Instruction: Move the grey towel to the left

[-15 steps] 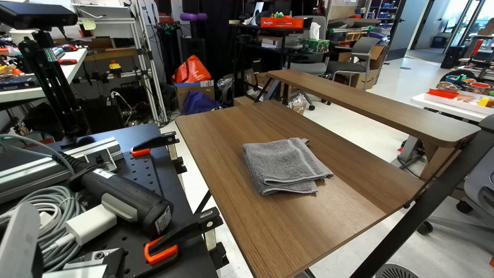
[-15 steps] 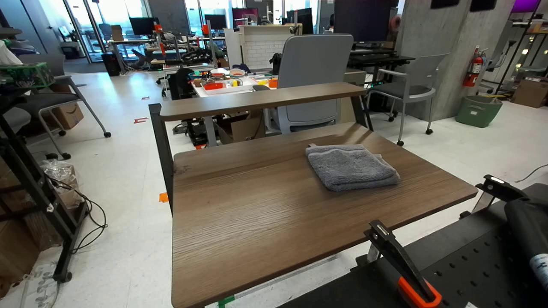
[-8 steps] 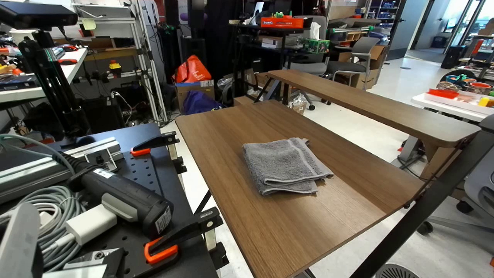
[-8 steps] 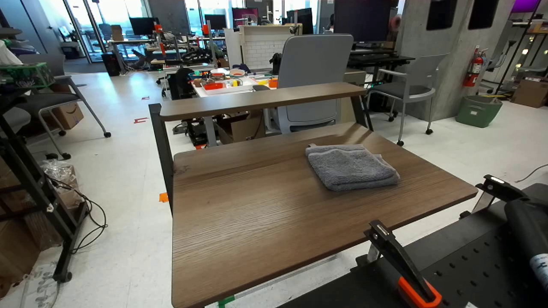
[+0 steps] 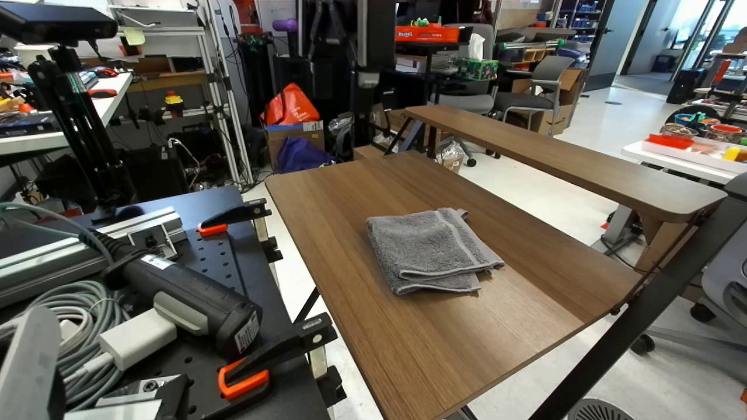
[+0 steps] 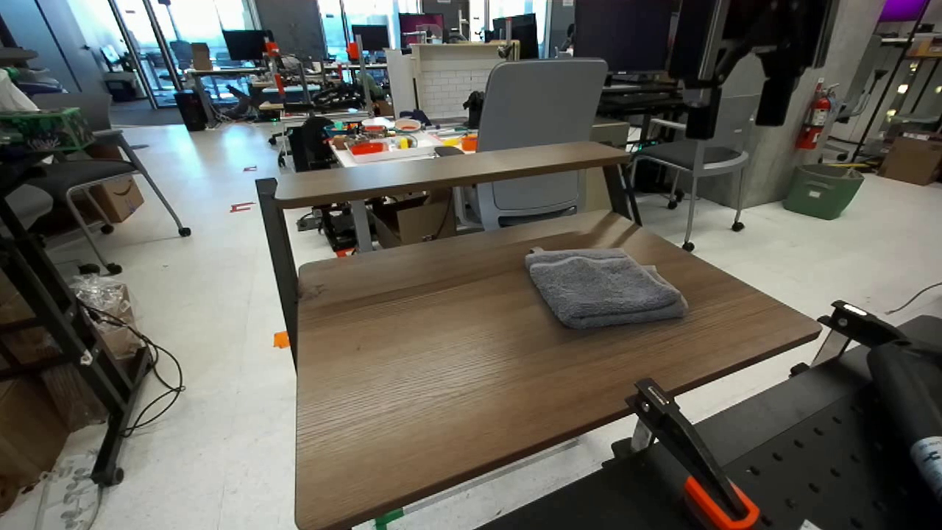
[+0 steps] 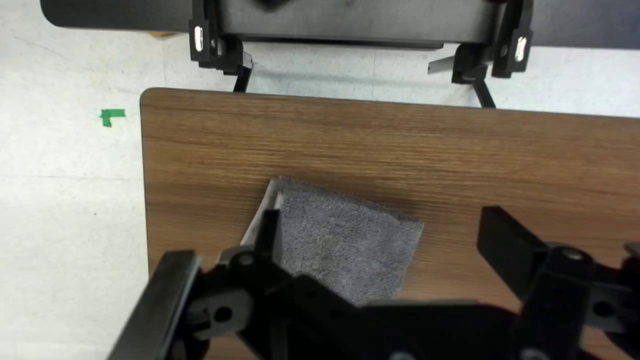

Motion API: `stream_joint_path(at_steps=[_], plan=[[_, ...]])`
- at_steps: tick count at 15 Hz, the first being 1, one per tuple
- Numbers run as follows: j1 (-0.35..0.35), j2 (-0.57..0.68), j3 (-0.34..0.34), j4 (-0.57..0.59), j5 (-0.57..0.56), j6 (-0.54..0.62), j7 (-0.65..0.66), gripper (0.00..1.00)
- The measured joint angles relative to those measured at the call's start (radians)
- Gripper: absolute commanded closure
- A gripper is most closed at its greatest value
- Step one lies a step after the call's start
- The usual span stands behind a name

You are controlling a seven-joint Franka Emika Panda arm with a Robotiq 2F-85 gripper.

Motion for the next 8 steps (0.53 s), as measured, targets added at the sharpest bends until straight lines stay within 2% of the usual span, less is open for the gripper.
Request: stream_joint_path(at_steps=[4,8], plan=[[-0.014,0.147,-0.028,0.047,0.003,0.173,0.016,0.00],[-0.017,0.285,-0.031,0.076,0.067,0.342,-0.011,0.00]])
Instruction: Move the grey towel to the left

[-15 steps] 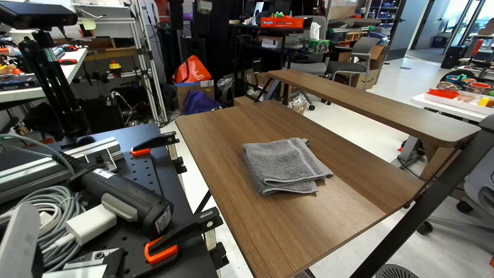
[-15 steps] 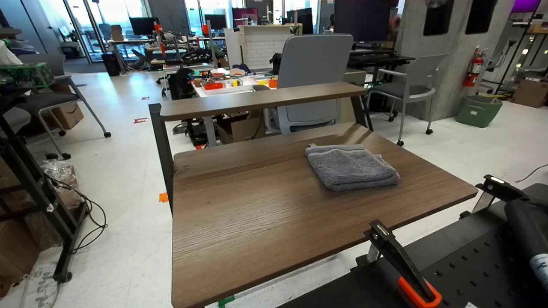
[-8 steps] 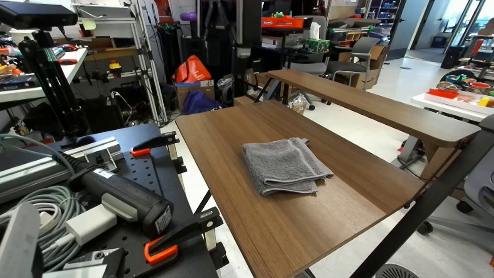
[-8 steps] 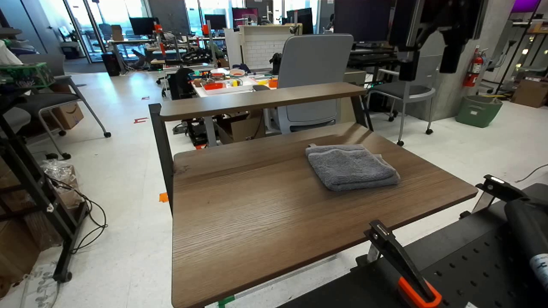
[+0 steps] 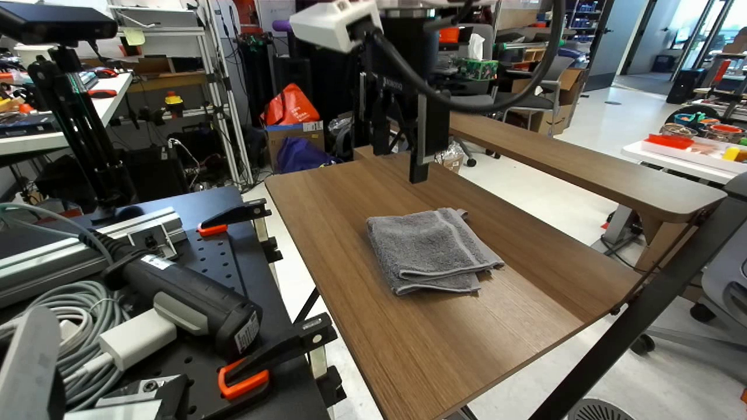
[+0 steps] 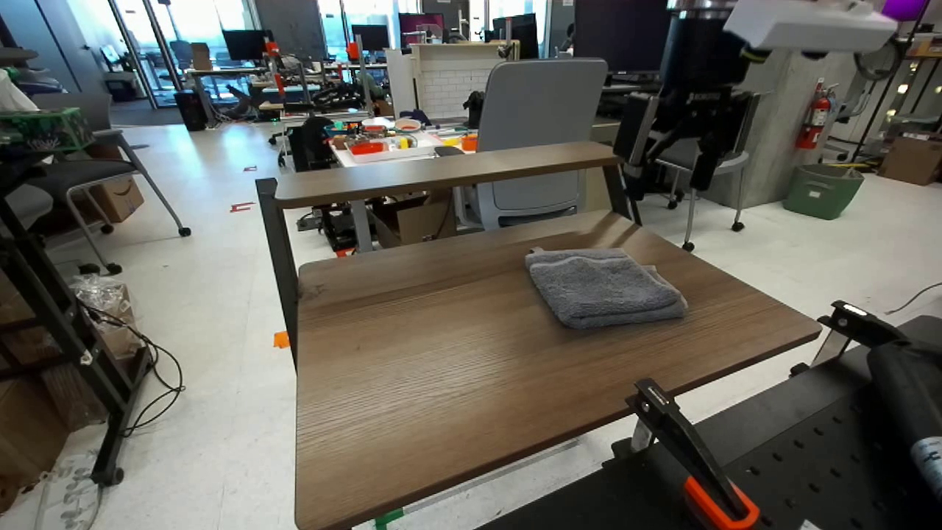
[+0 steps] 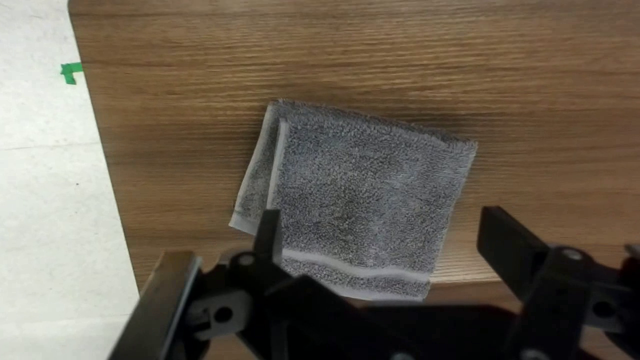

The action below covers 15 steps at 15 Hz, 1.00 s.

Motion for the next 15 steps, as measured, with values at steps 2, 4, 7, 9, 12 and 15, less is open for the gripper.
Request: stream_joint_path(at_steps=[2,4,7,9,12,15], plan=[[-0.002,0.066,0.007,0.013,0.047,0.070,-0.025,0.00],[-0.007,0.131,0.020,0.035,0.081,0.111,-0.043,0.00],[-0.024,0.208,0.040,0.077,0.101,0.130,-0.056,0.00],[-0.039,0.247,0.048,0.102,0.105,0.130,-0.057,0.00],[-0.075,0.295,0.061,0.134,0.117,0.130,-0.062,0.00],[-0.095,0.344,0.065,0.169,0.118,0.130,-0.063,0.00]])
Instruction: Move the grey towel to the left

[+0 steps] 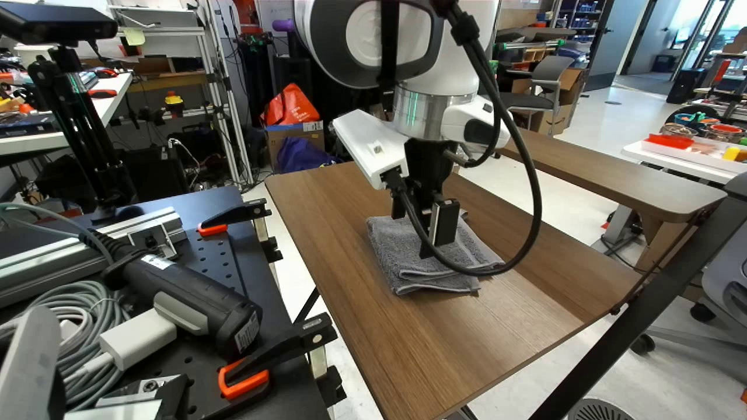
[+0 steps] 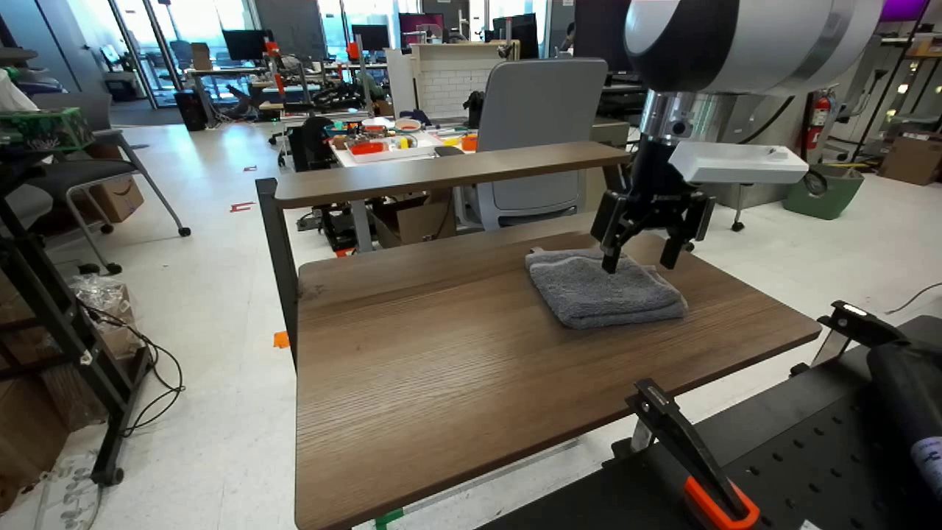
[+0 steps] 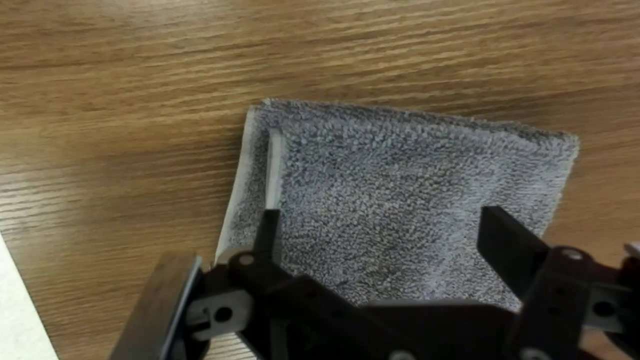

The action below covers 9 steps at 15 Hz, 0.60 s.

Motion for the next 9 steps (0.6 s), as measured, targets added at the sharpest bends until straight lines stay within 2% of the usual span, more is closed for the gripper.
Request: stream_joint_path(at_steps=[9], plan=[[0.000,0.150,0.009,0.129,-0.003,-0.002,0.000,0.00]])
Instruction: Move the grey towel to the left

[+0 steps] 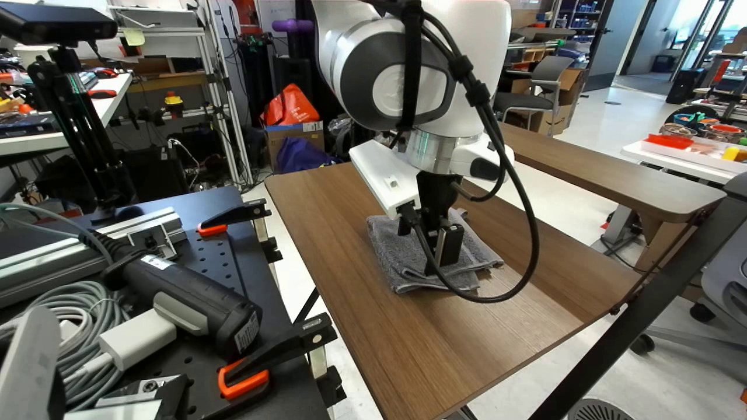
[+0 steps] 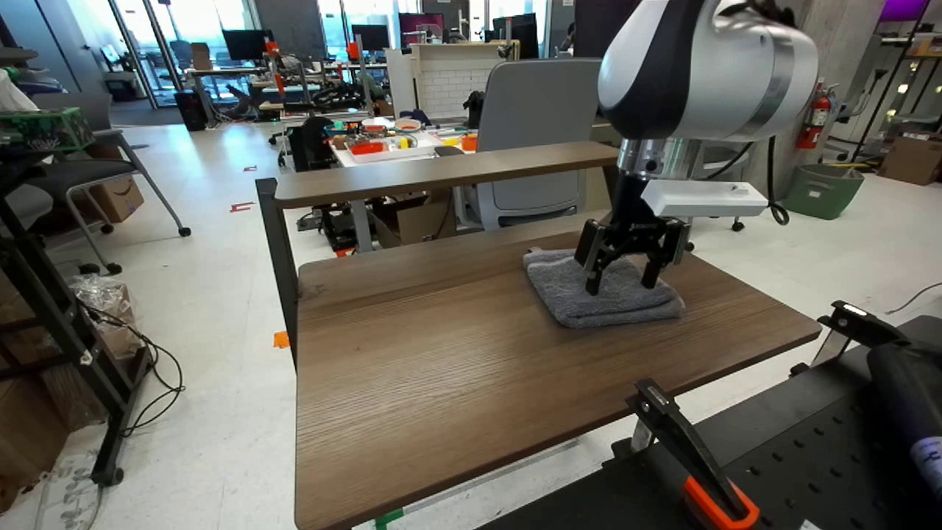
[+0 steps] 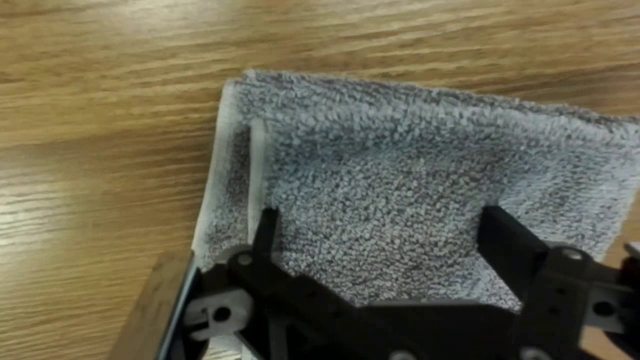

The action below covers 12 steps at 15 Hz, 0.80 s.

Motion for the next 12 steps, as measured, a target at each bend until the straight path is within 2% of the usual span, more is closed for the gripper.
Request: stream_joint_path(at_steps=[6,12], plan=[[0.060,0.049,0.012,0.067,-0.016,-0.030,0.000,0.00],[0.150,0.102,0.037,0.176,-0.065,-0.145,0.000,0.00]])
